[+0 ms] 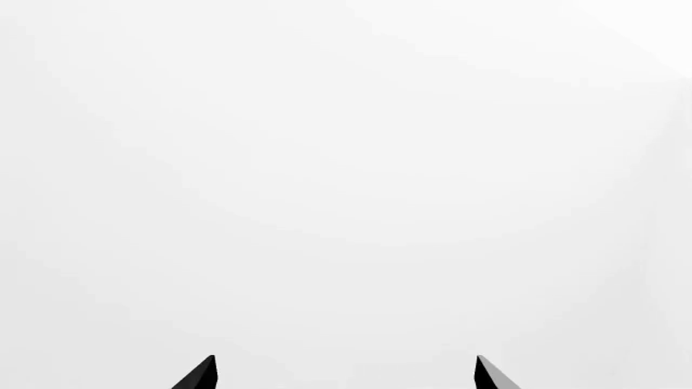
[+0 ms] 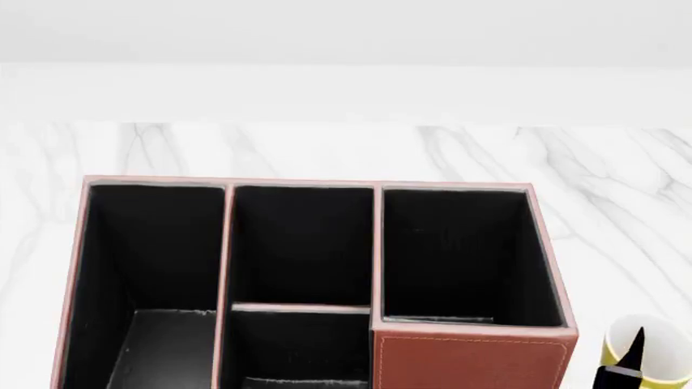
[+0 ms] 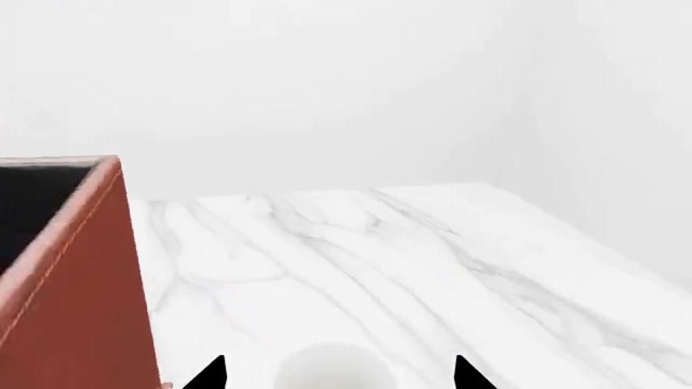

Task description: Pick up the yellow and white mug and place it to the right of the caddy.

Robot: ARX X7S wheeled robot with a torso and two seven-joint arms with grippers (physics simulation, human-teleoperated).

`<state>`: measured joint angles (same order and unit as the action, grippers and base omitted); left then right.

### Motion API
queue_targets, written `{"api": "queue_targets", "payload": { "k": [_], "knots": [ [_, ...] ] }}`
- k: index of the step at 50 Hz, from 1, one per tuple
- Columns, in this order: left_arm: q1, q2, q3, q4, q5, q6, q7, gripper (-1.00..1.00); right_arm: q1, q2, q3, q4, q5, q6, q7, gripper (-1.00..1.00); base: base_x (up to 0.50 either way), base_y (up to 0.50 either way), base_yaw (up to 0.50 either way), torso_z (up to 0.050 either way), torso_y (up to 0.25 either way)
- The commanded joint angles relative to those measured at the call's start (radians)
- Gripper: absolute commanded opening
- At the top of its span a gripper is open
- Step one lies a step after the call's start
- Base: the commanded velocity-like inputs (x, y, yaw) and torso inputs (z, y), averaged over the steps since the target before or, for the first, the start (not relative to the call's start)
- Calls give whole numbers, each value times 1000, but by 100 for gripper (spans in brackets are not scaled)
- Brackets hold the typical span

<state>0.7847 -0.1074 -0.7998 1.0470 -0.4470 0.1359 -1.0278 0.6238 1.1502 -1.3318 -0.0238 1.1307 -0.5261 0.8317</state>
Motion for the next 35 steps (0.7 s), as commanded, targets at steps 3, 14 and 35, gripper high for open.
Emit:
{"api": "queue_targets", "payload": {
  "k": [3, 14, 35],
  "knots": [
    [0, 7, -4, 0, -2, 4, 7, 100, 31, 173, 24, -281, -140, -6, 120, 100, 0, 0, 0, 0, 0],
    [0, 15, -13, 0, -8, 7, 16, 100, 69, 305, 64, -527, -260, 2, 226, 100, 0, 0, 0, 0, 0],
    [0, 17, -15, 0, -11, 8, 19, 100, 151, 421, 159, -874, -416, 120, 431, 100, 0, 0, 0, 0, 0]
  ]
}}
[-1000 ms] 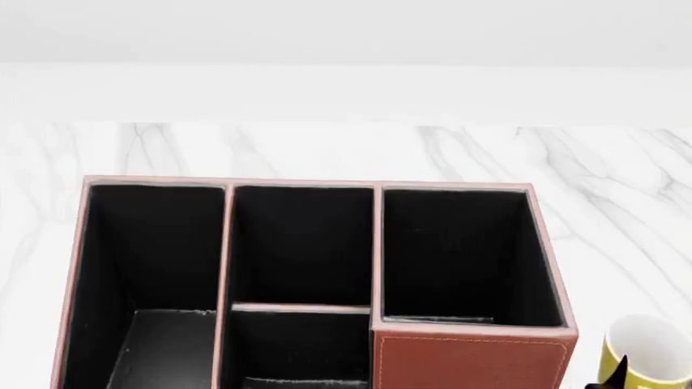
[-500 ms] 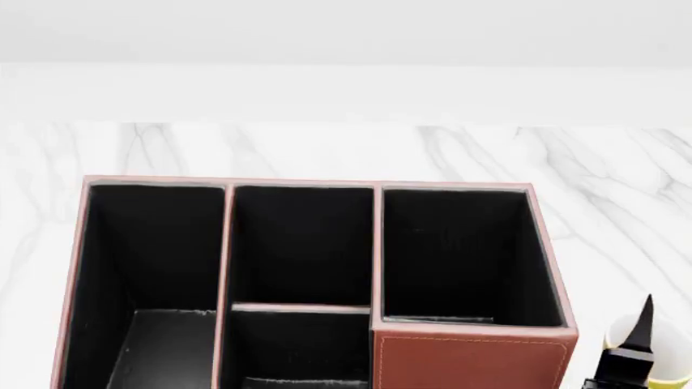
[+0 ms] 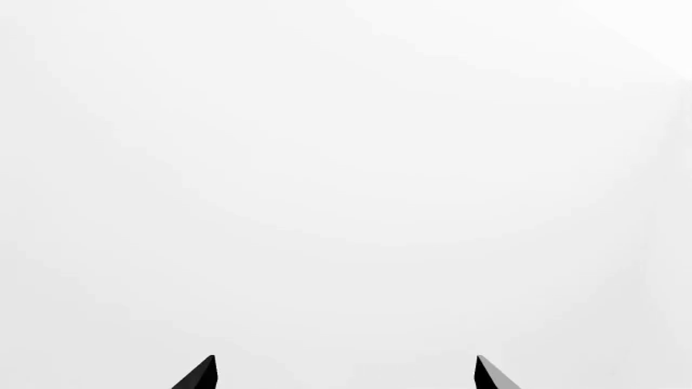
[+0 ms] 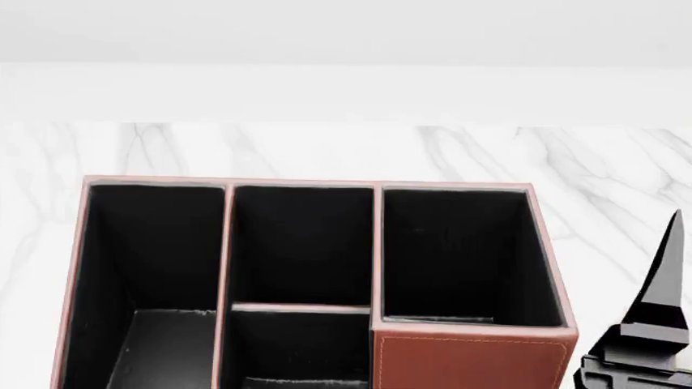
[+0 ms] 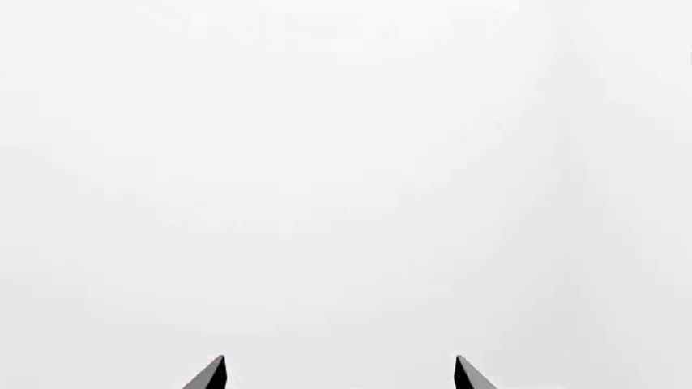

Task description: Pick up the yellow and white mug and place it to the right of the caddy.

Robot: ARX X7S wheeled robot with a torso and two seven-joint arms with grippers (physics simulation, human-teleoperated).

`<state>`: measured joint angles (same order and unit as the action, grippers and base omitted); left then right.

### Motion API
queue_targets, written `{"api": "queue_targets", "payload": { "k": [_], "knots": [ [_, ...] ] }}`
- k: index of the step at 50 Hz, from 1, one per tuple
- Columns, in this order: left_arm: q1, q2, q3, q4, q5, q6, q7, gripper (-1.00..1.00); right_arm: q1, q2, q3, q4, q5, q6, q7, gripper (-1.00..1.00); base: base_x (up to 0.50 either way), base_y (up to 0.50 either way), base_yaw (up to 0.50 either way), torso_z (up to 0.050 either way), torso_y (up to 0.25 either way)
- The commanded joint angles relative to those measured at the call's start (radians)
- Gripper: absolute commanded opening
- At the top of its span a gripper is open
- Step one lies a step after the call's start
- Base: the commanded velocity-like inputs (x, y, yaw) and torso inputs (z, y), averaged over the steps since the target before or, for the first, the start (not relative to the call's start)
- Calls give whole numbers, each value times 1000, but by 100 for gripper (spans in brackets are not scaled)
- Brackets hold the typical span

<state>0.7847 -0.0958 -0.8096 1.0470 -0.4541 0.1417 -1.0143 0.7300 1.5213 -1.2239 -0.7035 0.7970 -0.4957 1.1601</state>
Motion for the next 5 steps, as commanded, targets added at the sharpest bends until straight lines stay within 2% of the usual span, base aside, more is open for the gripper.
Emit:
{"api": "queue_targets", "payload": {
  "k": [1, 5],
  "knots": [
    [0, 4, -4, 0, -4, 2, 4, 100, 55, 49, 62, -231, -94, 118, 117, 100, 0, 0, 0, 0, 0],
    [0, 1, 0, 0, -2, 1, 1, 100, 90, 49, 98, -319, -95, 203, 144, 100, 0, 0, 0, 0, 0]
  ]
}}
